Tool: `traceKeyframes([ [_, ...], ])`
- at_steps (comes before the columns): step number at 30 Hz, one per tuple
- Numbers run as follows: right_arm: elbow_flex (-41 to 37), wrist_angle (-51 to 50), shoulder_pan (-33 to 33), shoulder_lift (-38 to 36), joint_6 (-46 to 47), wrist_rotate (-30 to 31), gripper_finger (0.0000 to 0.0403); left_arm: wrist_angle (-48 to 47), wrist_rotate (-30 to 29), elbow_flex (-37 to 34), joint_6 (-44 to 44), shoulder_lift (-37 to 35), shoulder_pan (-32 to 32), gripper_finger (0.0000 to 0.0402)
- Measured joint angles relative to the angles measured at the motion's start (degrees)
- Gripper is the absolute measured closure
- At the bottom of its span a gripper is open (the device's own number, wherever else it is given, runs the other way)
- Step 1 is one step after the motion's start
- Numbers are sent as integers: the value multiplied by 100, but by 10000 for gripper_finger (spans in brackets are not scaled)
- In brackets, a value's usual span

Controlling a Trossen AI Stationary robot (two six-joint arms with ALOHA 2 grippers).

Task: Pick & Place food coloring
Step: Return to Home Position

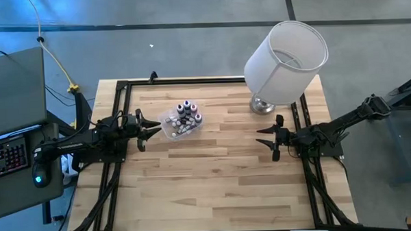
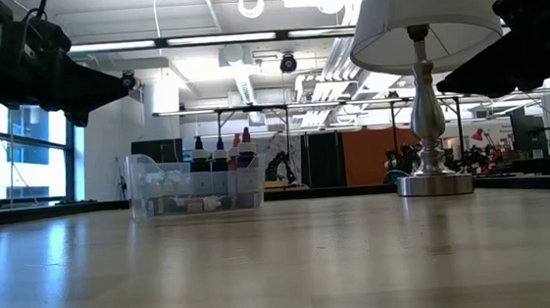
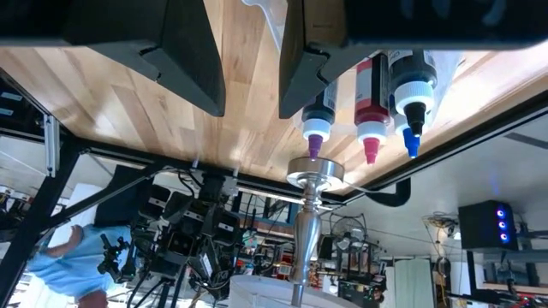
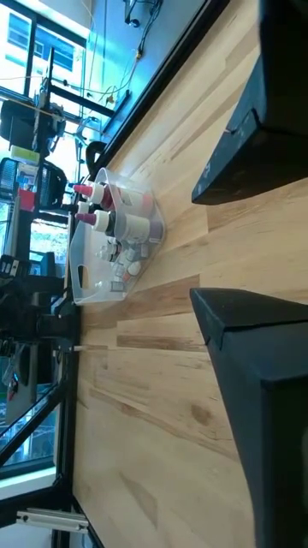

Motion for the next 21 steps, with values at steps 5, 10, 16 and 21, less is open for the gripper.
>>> traceKeyframes([
  [5, 0, 0, 0, 0, 0, -1, 243, 0, 0, 0, 0, 1, 0, 291],
  [10, -2, 0, 0, 0, 0, -1, 246, 0, 0, 0, 0, -2, -1, 291],
  [16, -2, 0, 0, 0, 0, -2, 241, 0, -1, 0, 0, 1, -1, 291],
  [21, -2, 0, -2, 0, 0, 0, 242, 0, -2, 0, 0, 0, 0, 291],
])
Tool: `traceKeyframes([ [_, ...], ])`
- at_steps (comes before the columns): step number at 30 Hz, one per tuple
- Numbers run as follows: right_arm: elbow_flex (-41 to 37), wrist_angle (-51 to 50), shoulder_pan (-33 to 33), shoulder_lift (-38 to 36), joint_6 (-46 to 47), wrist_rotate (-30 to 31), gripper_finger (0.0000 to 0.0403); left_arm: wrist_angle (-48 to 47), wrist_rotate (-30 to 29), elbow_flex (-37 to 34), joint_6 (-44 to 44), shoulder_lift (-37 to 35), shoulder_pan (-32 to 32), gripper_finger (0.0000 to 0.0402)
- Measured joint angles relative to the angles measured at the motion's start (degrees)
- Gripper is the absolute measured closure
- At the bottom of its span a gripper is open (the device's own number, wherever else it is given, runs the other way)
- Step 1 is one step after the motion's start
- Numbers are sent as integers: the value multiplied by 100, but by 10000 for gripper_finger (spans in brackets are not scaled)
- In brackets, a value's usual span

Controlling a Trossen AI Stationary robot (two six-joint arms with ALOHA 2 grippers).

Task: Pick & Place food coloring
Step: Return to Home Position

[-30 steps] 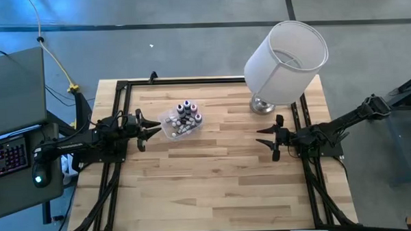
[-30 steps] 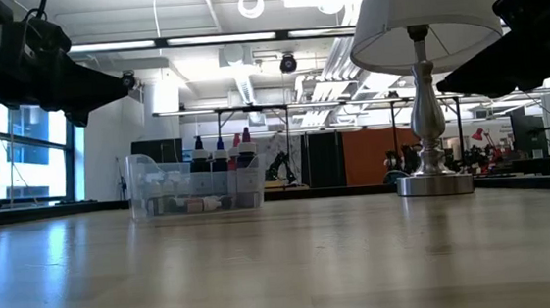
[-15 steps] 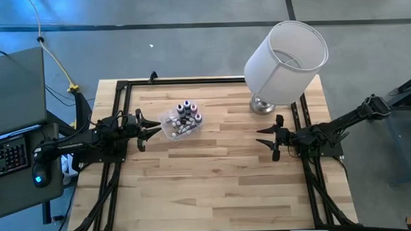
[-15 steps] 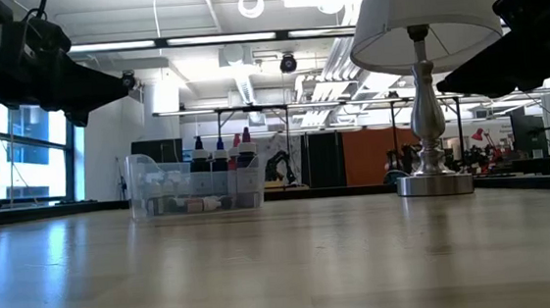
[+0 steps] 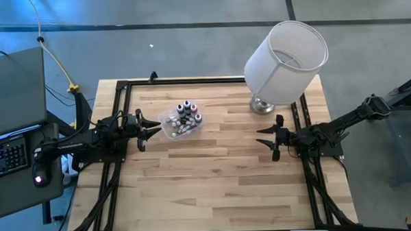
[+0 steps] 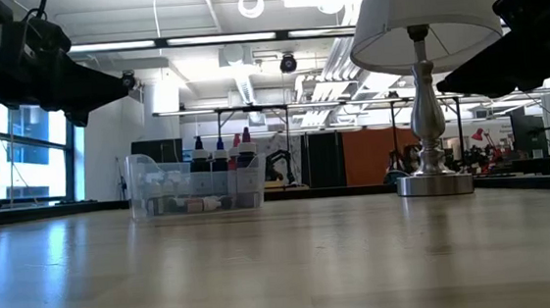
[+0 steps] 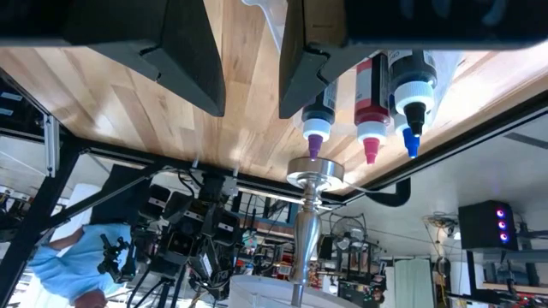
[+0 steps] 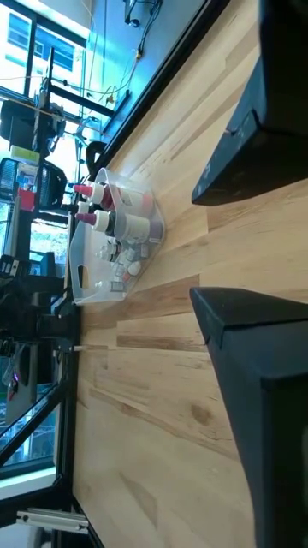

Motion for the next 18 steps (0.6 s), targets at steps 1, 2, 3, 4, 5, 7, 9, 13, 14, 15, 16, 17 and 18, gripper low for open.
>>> traceKeyframes([
  [1, 0, 0, 2, 0, 0, -2, 243, 0, 0, 0, 0, 0, 0, 291],
  [2, 0, 0, 2, 0, 0, -1, 244, 0, 0, 0, 0, 0, -1, 291],
  [3, 0, 0, 0, 0, 0, 0, 246, 0, 0, 0, 0, 1, 0, 291],
  [4, 0, 0, 1, 0, 0, -1, 246, 0, 0, 0, 0, -1, 0, 291],
  [5, 0, 0, 2, 0, 0, 0, 246, 0, 0, 0, 0, 1, 0, 291],
  [7, 0, 0, 2, 0, 0, 0, 246, 0, 0, 0, 0, -1, -2, 291],
  [9, 0, 0, 0, 0, 0, 0, 244, 0, 0, 0, 0, 0, 0, 291],
  [13, 0, 0, 0, 0, 0, -1, 240, 0, 0, 0, 0, 1, 0, 291],
  [14, 0, 0, 2, 0, 0, 0, 240, 0, 0, 0, 0, 0, 0, 291],
  [15, 0, 0, 2, 0, 0, 0, 241, 0, 0, 0, 0, 1, 0, 291],
  [16, 0, 0, 1, 0, 0, 0, 242, 0, 0, 0, 0, 1, -2, 291],
  [17, 0, 0, 2, 0, 0, -1, 243, 1, 0, 0, 0, 0, -2, 291],
  [18, 0, 0, 2, 0, 0, 0, 244, 0, 0, 0, 0, 1, 0, 291],
])
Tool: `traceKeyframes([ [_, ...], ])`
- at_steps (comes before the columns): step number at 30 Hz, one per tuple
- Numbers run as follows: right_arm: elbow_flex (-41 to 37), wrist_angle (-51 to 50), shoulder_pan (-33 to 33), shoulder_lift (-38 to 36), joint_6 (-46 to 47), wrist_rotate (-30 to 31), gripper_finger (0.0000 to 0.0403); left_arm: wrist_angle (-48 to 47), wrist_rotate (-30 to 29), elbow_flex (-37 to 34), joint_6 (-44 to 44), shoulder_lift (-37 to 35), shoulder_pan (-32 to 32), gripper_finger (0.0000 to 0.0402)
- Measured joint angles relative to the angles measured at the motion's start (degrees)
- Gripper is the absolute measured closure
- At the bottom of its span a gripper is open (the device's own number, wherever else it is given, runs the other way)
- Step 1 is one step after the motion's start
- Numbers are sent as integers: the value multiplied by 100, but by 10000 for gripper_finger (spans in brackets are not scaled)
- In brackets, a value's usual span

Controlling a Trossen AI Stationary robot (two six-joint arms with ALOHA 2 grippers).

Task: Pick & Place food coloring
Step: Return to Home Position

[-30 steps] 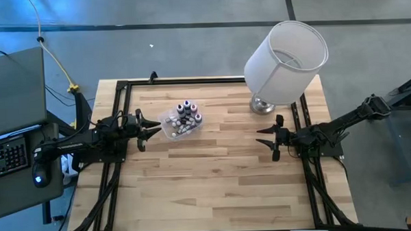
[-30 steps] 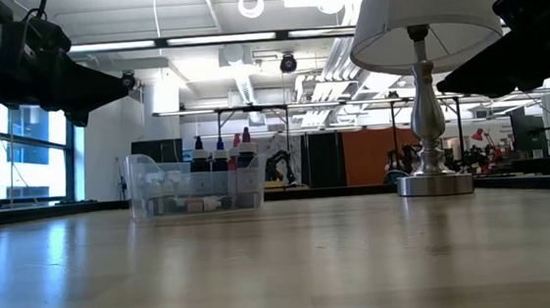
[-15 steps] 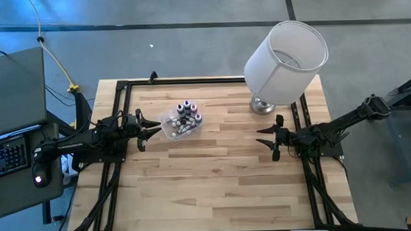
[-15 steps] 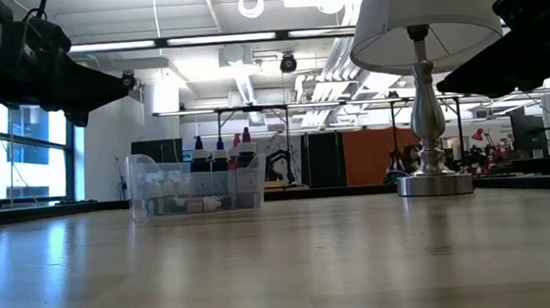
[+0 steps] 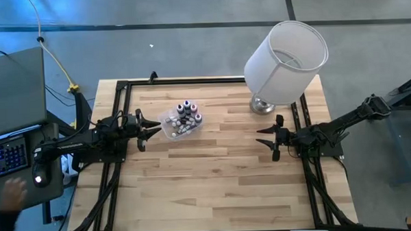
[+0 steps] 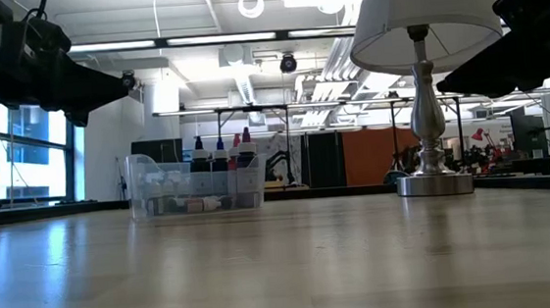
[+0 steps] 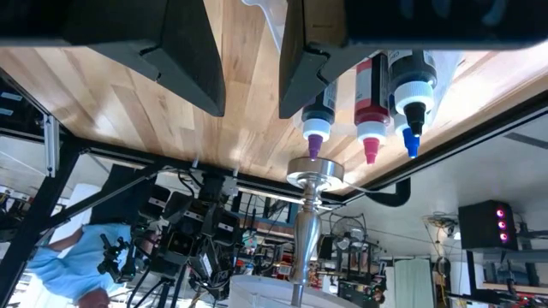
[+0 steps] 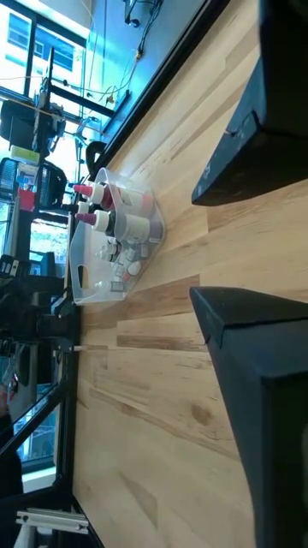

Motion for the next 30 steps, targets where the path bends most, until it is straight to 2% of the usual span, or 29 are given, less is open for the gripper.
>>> traceKeyframes([
  [30, 0, 0, -2, 0, 2, 0, 241, 2, 0, 0, 0, -2, 0, 291],
])
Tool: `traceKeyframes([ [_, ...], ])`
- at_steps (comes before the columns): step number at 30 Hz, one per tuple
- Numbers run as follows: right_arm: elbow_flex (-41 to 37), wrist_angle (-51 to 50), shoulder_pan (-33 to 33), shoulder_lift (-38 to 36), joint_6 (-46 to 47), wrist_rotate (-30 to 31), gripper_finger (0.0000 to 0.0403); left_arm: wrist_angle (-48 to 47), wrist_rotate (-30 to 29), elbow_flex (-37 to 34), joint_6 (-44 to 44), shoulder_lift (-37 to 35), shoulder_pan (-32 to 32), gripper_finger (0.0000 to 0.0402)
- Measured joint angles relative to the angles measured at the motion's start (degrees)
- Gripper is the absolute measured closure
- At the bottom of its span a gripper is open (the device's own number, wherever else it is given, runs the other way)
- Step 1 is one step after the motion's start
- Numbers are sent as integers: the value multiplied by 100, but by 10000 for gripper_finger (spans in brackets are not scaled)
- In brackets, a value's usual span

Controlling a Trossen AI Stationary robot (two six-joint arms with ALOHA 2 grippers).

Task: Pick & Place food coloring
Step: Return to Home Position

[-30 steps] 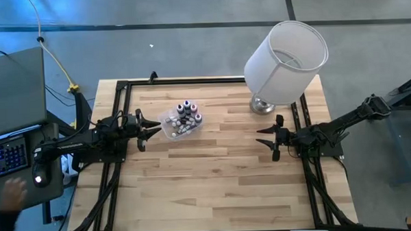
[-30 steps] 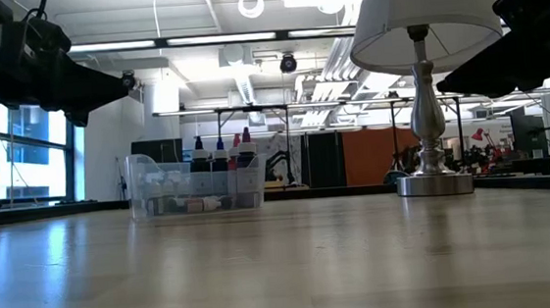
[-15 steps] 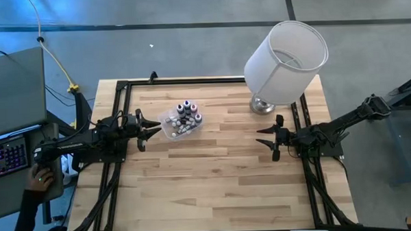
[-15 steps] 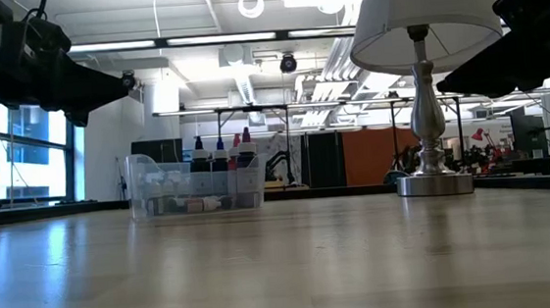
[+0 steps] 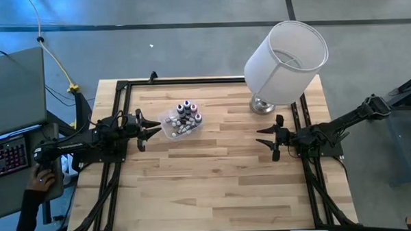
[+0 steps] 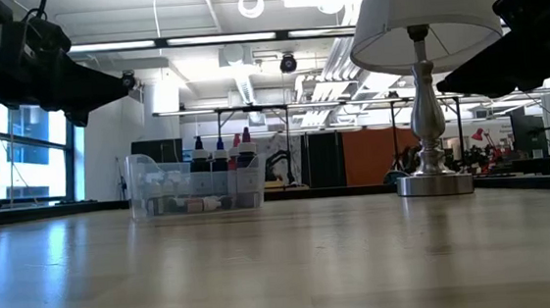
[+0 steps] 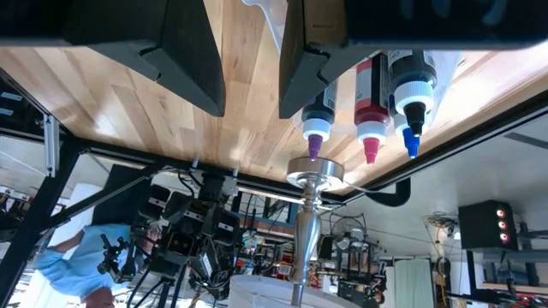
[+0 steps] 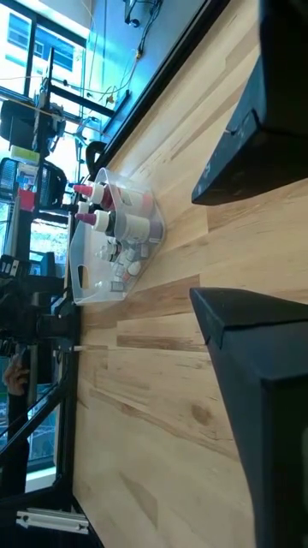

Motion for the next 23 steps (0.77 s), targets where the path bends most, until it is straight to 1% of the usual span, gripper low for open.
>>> traceKeyframes([
  [6, 0, 0, 0, 0, 0, -2, 246, -2, 0, 0, 0, 0, -2, 291],
  [16, 0, 0, 0, 0, 0, -2, 240, -2, 0, 0, 0, 2, -2, 291],
  [23, 0, 0, 2, 0, -2, -2, 246, -2, 0, 0, 0, 2, -1, 291],
])
